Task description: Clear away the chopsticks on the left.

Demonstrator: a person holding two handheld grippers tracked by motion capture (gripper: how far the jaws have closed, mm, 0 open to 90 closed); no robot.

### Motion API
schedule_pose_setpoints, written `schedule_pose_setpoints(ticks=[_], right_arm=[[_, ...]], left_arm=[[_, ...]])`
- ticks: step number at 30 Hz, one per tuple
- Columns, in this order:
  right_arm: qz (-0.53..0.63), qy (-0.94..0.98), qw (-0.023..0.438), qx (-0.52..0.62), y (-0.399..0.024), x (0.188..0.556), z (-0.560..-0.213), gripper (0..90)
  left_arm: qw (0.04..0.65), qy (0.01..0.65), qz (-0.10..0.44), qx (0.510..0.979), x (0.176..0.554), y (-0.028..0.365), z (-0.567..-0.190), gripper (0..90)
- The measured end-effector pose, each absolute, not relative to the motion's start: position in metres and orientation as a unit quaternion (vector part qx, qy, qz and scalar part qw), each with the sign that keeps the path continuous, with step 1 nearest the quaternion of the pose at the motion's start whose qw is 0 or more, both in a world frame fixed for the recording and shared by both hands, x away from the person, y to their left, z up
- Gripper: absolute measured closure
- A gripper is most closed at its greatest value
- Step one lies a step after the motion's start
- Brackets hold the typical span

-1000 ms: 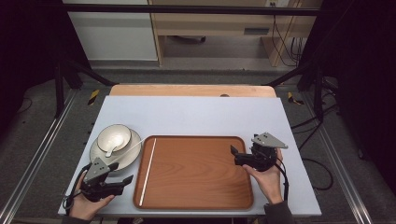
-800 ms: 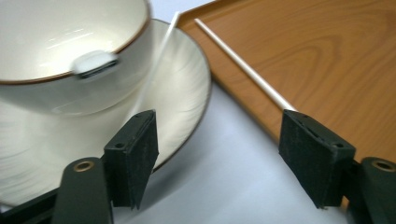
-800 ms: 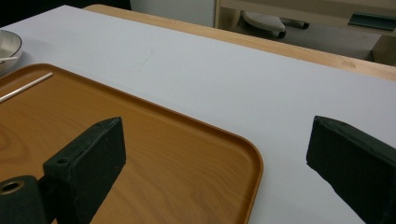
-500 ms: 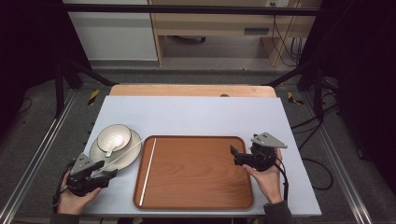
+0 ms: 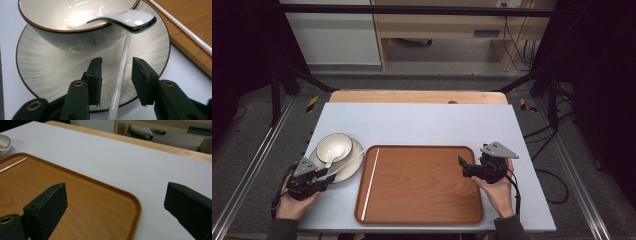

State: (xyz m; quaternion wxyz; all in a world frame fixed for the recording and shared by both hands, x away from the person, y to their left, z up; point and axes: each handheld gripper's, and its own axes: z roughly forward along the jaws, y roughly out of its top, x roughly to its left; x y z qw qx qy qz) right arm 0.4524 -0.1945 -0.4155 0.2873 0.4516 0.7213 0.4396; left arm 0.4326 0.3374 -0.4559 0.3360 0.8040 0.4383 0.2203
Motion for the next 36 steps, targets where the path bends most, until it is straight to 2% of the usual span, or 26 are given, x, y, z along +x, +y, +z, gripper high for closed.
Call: schedule_pose_setpoints(ticks=[4, 13, 22, 36], right_arm=[[0.439, 0.722, 0.286, 0.452, -0.194, 0.453, -0.416, 5.0], [0.438, 0.722, 0.285, 0.453, -0.194, 0.453, -0.417, 5.0], [0.438, 0.722, 0.285, 0.453, -0.195, 0.453, -0.417, 5.0], [0.442, 0.718, 0.287, 0.455, -0.197, 0.452, -0.415, 4.9]], left_arm=[[0.337, 0.436, 0.216, 0.806, 0.433, 0.338, -0.455, 68.7], [0.344, 0.435, 0.203, 0.807, 0.434, 0.336, -0.456, 78.0], [0.346, 0.425, 0.192, 0.814, 0.432, 0.330, -0.455, 83.6], [0.362, 0.443, 0.197, 0.796, 0.423, 0.318, -0.446, 84.2]])
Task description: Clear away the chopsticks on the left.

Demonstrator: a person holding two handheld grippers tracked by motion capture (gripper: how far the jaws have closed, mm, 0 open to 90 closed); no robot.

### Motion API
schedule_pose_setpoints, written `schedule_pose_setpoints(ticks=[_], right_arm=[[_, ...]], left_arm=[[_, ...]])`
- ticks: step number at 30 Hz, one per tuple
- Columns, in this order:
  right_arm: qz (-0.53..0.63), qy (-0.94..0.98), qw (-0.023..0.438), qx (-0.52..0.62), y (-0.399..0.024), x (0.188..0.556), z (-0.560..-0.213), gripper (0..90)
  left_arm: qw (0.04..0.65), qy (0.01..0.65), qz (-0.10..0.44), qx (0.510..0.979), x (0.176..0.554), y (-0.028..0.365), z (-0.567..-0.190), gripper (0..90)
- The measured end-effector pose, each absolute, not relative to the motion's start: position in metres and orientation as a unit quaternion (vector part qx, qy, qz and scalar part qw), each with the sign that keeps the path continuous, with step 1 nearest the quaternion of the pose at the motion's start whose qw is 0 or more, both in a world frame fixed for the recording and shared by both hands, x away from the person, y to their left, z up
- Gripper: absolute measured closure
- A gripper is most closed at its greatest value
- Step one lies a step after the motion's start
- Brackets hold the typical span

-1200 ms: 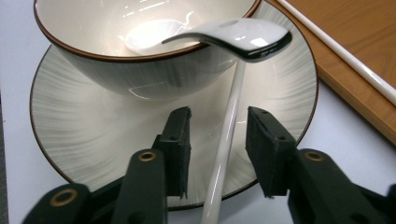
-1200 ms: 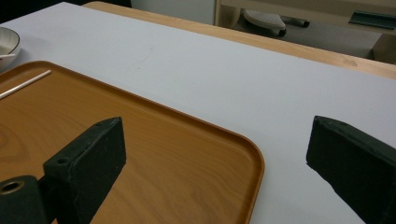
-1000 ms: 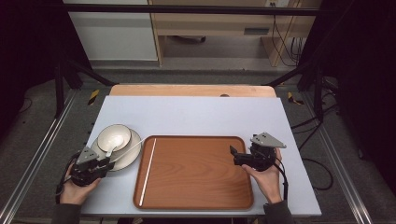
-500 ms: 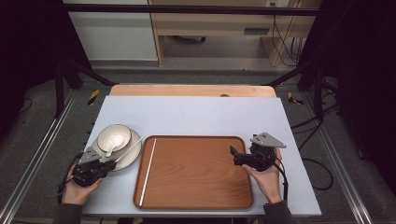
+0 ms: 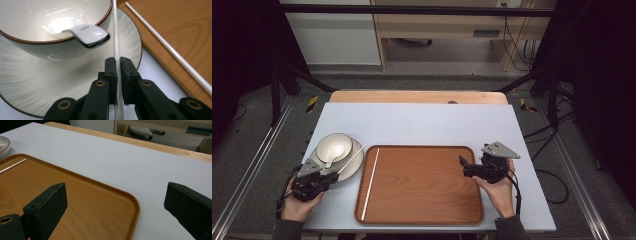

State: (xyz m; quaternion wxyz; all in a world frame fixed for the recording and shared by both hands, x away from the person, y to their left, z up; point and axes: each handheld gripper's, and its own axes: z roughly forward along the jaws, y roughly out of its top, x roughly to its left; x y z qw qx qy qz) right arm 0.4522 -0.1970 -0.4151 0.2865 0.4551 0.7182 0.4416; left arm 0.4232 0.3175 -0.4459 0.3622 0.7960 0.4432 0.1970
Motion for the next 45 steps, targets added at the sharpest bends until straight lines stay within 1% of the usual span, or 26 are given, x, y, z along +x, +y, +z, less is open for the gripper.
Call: schedule_pose_setpoints(ticks=[10, 26, 27, 32, 35, 39, 42, 45], right_arm=[[0.445, 0.715, 0.286, 0.457, -0.200, 0.451, -0.414, 4.8], [0.443, 0.714, 0.289, 0.459, -0.200, 0.452, -0.414, 4.8], [0.441, 0.715, 0.290, 0.457, -0.199, 0.452, -0.414, 4.8], [0.441, 0.716, 0.292, 0.456, -0.198, 0.453, -0.415, 4.7], [0.444, 0.713, 0.290, 0.458, -0.199, 0.452, -0.413, 4.6], [0.449, 0.708, 0.291, 0.461, -0.201, 0.451, -0.411, 4.6], [0.452, 0.706, 0.290, 0.462, -0.202, 0.450, -0.410, 4.6], [0.452, 0.706, 0.290, 0.461, -0.202, 0.450, -0.410, 4.6]], left_arm=[[0.374, 0.436, 0.207, 0.792, 0.413, 0.292, -0.437, 84.2], [0.388, 0.449, 0.237, 0.769, 0.396, 0.246, -0.428, 84.2], [0.394, 0.455, 0.239, 0.762, 0.395, 0.242, -0.428, 84.2], [0.390, 0.459, 0.255, 0.757, 0.394, 0.229, -0.422, 84.2], [0.399, 0.473, 0.251, 0.744, 0.397, 0.222, -0.419, 84.2], [0.399, 0.483, 0.253, 0.737, 0.401, 0.212, -0.417, 84.2], [0.403, 0.492, 0.245, 0.732, 0.404, 0.206, -0.416, 84.2], [0.421, 0.511, 0.243, 0.708, 0.403, 0.203, -0.417, 84.2]])
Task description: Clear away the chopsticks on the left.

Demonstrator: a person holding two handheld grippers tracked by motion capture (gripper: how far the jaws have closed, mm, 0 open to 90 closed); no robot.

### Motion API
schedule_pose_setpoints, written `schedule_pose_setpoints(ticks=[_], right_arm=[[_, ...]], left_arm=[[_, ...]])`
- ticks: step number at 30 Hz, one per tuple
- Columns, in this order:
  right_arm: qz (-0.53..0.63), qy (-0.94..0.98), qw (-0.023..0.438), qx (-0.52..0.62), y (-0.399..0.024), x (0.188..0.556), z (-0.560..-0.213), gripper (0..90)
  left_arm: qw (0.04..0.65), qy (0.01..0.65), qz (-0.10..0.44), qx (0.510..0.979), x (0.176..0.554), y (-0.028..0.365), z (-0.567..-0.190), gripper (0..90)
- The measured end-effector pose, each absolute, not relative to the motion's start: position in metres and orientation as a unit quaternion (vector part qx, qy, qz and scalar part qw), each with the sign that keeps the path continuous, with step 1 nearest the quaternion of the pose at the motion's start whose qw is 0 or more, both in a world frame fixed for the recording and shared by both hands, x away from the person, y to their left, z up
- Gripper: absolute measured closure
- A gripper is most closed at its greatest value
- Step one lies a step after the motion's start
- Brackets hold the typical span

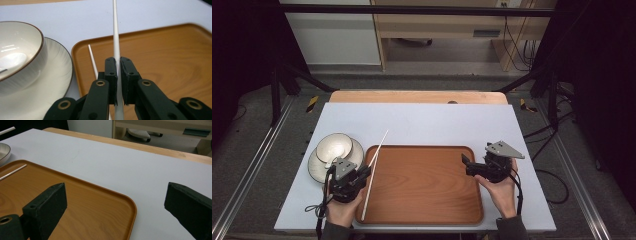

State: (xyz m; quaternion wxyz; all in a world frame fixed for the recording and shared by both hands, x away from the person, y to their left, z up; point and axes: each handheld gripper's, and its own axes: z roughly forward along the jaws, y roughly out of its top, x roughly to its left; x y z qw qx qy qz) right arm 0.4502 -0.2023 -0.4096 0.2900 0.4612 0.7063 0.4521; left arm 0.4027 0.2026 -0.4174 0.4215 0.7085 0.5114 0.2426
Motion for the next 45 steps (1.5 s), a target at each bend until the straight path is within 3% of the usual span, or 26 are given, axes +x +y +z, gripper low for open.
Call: schedule_pose_setpoints(ticks=[12, 45], right_arm=[[0.450, 0.709, 0.285, 0.462, -0.201, 0.451, -0.412, 4.6], [0.444, 0.716, 0.282, 0.459, -0.198, 0.453, -0.415, 4.6]], left_arm=[[0.415, 0.554, 0.266, 0.671, 0.385, 0.189, -0.442, 84.1], [0.369, 0.587, 0.251, 0.676, 0.393, 0.176, -0.482, 84.1]])
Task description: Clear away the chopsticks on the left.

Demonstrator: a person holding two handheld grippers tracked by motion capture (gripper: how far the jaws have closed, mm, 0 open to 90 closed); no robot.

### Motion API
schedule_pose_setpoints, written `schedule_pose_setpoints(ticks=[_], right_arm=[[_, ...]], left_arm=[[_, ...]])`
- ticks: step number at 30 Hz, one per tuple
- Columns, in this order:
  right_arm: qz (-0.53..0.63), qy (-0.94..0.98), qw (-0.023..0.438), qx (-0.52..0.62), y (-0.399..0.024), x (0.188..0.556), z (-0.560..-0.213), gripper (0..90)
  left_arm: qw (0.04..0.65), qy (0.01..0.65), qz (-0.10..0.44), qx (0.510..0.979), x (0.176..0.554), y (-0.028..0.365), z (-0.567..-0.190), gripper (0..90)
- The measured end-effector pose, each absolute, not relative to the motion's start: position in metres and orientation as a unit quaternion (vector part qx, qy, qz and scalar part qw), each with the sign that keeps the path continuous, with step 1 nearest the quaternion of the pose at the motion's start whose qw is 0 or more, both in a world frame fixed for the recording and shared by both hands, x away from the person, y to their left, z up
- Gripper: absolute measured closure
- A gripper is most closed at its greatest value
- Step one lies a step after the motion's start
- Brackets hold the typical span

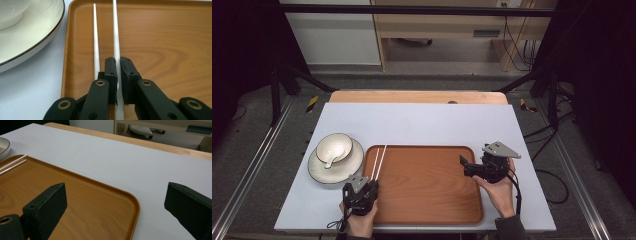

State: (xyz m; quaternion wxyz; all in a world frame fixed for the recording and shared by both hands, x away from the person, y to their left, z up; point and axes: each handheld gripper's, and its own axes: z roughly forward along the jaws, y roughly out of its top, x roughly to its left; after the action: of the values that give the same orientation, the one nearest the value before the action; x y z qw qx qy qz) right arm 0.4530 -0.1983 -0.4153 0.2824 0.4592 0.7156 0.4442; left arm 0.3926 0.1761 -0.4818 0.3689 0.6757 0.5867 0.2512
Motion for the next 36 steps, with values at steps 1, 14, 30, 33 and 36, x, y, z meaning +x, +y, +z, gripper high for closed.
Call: schedule_pose_setpoints(ticks=[1, 14, 30, 33, 36], right_arm=[[0.444, 0.716, 0.283, 0.459, -0.198, 0.453, -0.415, 4.6], [0.444, 0.716, 0.282, 0.460, -0.198, 0.453, -0.416, 4.6], [0.445, 0.715, 0.284, 0.459, -0.199, 0.453, -0.415, 4.6], [0.445, 0.714, 0.284, 0.460, -0.199, 0.453, -0.415, 4.6], [0.447, 0.712, 0.283, 0.461, -0.200, 0.452, -0.414, 4.6]], left_arm=[[0.368, 0.588, 0.250, 0.676, 0.393, 0.176, -0.482, 84.1], [0.359, 0.591, 0.243, 0.680, 0.395, 0.175, -0.483, 83.7], [0.355, 0.584, 0.242, 0.689, 0.394, 0.174, -0.480, 82.0], [0.366, 0.577, 0.243, 0.689, 0.392, 0.174, -0.476, 81.0], [0.381, 0.565, 0.246, 0.689, 0.392, 0.176, -0.468, 77.8]])
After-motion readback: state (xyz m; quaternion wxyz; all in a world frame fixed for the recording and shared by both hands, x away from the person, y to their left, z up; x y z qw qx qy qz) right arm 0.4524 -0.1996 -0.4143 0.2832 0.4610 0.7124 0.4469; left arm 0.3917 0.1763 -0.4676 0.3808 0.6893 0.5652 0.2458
